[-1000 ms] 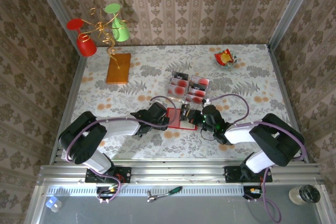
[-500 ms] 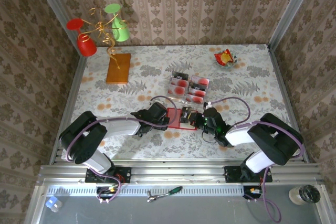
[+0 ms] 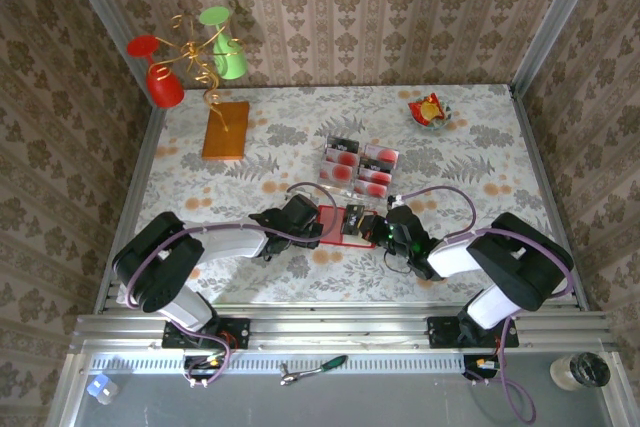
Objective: Put the credit cards into the card holder
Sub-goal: Insert the credit card into the card slot.
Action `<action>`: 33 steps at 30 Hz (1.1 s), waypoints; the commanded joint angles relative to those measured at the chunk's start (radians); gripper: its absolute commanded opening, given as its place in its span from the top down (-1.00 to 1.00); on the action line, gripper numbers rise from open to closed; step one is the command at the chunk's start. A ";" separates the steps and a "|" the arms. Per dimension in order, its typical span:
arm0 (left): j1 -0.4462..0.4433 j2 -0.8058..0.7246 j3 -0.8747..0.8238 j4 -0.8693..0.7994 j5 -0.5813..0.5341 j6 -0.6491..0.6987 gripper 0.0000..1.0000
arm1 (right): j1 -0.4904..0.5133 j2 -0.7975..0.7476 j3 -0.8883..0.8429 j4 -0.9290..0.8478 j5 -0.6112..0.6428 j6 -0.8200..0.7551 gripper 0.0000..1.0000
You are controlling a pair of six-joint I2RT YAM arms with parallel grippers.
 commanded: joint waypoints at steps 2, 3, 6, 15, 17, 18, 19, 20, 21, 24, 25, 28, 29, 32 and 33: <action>-0.008 0.016 0.017 -0.040 -0.019 -0.006 -1.00 | 0.003 0.014 -0.011 0.003 0.005 0.014 1.00; -0.007 0.017 0.016 -0.040 -0.018 -0.006 -1.00 | 0.002 0.014 -0.011 0.001 0.003 0.016 1.00; -0.009 0.015 0.014 -0.039 -0.018 -0.006 -1.00 | 0.003 0.014 -0.013 -0.003 -0.004 0.015 1.00; -0.009 0.016 0.016 -0.039 -0.018 -0.006 -1.00 | 0.003 0.005 -0.021 -0.025 -0.011 0.014 1.00; -0.008 0.016 0.018 -0.039 -0.018 -0.004 -1.00 | 0.003 0.001 -0.022 -0.029 -0.013 0.013 1.00; -0.008 0.017 0.017 -0.038 -0.018 -0.004 -1.00 | 0.003 -0.001 -0.022 -0.034 -0.014 0.012 1.00; -0.008 0.017 0.017 -0.038 -0.018 -0.003 -1.00 | 0.002 -0.004 -0.023 -0.037 -0.014 0.011 1.00; -0.008 0.017 0.017 -0.037 -0.018 -0.005 -1.00 | 0.003 -0.007 -0.026 -0.040 -0.014 0.011 1.00; -0.008 0.018 0.017 -0.037 -0.018 -0.006 -1.00 | 0.003 -0.011 -0.027 -0.044 -0.012 0.010 1.00; -0.009 0.019 0.017 -0.037 -0.019 -0.005 -1.00 | 0.002 -0.023 -0.027 -0.058 -0.013 0.005 1.00; -0.008 0.019 0.017 -0.037 -0.018 -0.004 -1.00 | 0.002 -0.025 -0.027 -0.064 -0.013 0.003 1.00; -0.008 0.019 0.018 -0.037 -0.018 -0.005 -1.00 | 0.003 -0.029 -0.023 -0.078 -0.020 -0.003 1.00; -0.009 0.019 0.019 -0.037 -0.019 -0.005 -1.00 | 0.001 -0.029 -0.023 -0.081 -0.025 -0.004 1.00; -0.008 0.019 0.018 -0.037 -0.018 -0.006 -1.00 | 0.001 -0.024 -0.017 -0.091 -0.038 -0.008 1.00; -0.008 0.020 0.018 -0.037 -0.017 -0.006 -1.00 | 0.001 -0.023 -0.014 -0.091 -0.040 -0.008 1.00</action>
